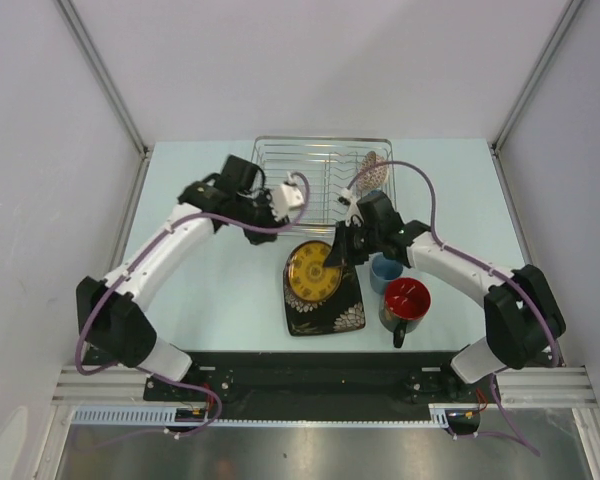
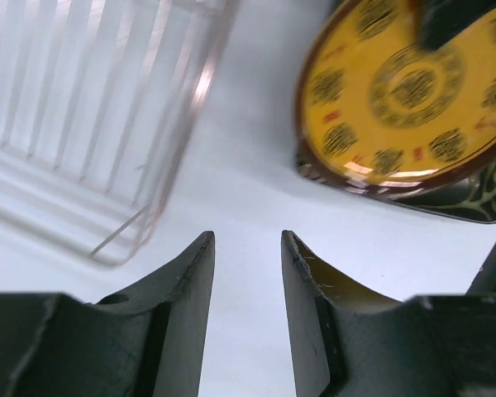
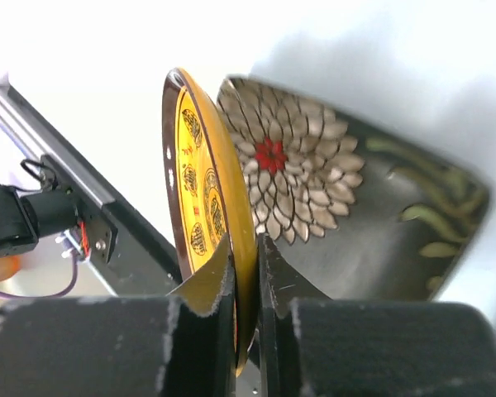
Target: Load the mixed dishes into the dish rack
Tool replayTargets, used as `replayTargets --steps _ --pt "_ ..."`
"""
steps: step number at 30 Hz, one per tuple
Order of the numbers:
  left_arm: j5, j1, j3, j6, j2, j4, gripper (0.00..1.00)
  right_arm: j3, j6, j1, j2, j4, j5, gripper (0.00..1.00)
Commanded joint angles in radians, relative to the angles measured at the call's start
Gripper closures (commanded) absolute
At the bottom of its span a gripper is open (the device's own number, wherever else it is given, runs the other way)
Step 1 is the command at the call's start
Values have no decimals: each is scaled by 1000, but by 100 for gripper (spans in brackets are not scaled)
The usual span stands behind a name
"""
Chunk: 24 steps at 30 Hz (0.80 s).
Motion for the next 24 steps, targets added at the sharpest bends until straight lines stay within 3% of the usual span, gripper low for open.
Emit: replayTargets --steps 1,5,9,12,13,16,17,19,24 --pt "124 152 103 -30 -70 -131 57 163 -162 -15 -95 -109 121 100" --pt "186 278 119 -47 -113 -145 57 376 -309 -17 -110 -225 389 100" --pt "270 342 108 -85 -114 -149 56 550 -510 -14 -84 -143 636 100" --pt "299 373 73 -108 -105 -151 57 605 -833 7 -6 52 743 100" --pt "314 387 64 -113 -105 -149 57 576 -1109 23 15 259 774 100" --pt "315 407 16 -120 -120 -123 57 498 -1496 58 92 617 794 100" --pt "315 413 5 -123 -125 -107 57 524 -1617 45 162 643 785 100" --pt "319 433 -15 -125 -126 -96 57 645 -1659 28 232 573 770 100" --pt "338 468 -38 -131 -97 -94 57 691 -1785 -9 342 554 701 100"
